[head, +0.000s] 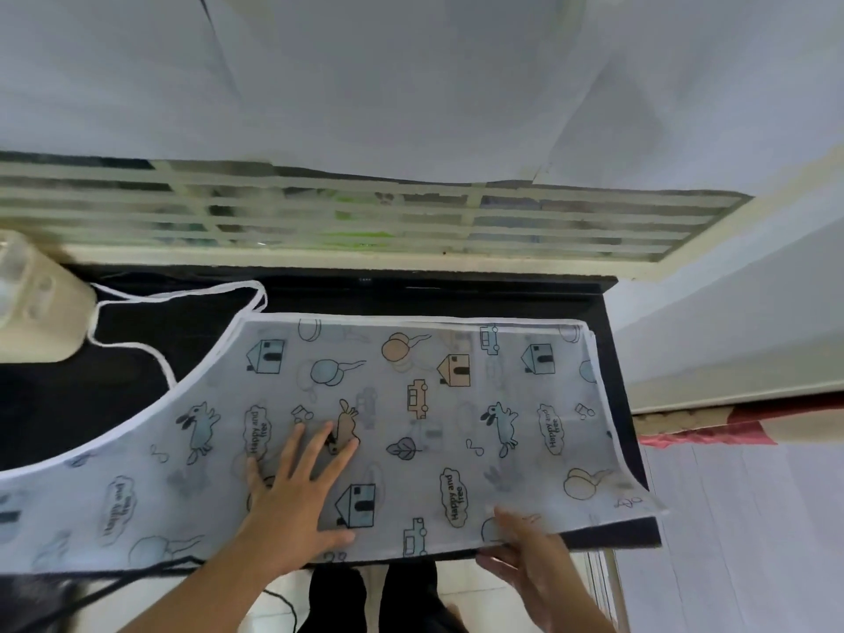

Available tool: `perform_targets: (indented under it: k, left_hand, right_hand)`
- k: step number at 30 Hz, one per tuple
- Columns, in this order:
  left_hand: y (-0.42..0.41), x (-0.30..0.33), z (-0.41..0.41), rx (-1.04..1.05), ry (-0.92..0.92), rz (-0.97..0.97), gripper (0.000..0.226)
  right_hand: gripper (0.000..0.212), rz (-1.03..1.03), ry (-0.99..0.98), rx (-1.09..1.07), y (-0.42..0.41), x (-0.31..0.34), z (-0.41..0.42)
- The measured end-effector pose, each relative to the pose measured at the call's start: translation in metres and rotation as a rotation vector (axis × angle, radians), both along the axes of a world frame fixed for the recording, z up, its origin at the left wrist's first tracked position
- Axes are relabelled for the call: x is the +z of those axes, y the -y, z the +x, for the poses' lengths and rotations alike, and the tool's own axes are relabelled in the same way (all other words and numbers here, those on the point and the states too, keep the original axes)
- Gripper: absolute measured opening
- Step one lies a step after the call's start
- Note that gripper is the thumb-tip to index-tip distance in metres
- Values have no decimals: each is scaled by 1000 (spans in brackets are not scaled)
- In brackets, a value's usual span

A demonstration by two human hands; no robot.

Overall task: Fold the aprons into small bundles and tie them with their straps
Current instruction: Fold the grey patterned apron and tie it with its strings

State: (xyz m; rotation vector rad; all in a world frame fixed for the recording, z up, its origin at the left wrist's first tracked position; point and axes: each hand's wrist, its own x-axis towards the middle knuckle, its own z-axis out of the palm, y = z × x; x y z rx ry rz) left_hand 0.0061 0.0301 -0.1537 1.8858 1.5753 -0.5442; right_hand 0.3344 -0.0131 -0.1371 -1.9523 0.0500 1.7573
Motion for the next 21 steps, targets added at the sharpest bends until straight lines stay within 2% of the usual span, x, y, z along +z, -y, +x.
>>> perform_targets:
  k: [2, 4, 6, 8, 9, 10, 13, 15, 16, 17, 18, 21]
  left_hand:
    - [4, 0, -25, 0, 6, 5, 121]
    - [8, -2, -37, 31, 44, 54, 110]
    - [17, 4, -41, 104, 159, 194, 78]
    - [34, 17, -33, 198, 297, 372, 34]
    - [42, 25, -24, 286, 345, 388, 25]
    - [49, 33, -17, 436, 366, 296, 34]
    - [59, 52, 4, 914, 436, -251, 66]
    - [60, 63, 4, 1217, 500, -563, 75]
    - [61, 68, 2, 1370, 552, -635, 76]
    - [60, 70, -1, 1526, 621, -635, 72]
    - [61, 69, -5, 1687, 705, -557, 60]
    - [51, 67, -26, 2049, 820, -169, 31]
  right_hand:
    - [23, -2, -23, 10, 1, -2, -34]
    - [22, 0, -18, -18, 1, 0, -49]
    - [19, 25, -3, -43, 1, 5, -59]
    - [14, 40, 17, -59, 2, 10, -64]
    - [11, 42, 24, -74, 2, 14, -64]
    - [9, 39, 22, -93, 2, 17, -68]
    - [10, 30, -4, -177, -3, 25, -71]
    - [13, 37, -27, -206, -7, 30, -75]
    - [13, 40, -35, -215, -9, 32, -76]
    - [13, 43, -38, -223, -12, 34, -78]
    - [13, 45, -37, -225, -14, 38, -79]
    - [11, 48, 10, -205, -18, 45, -79]
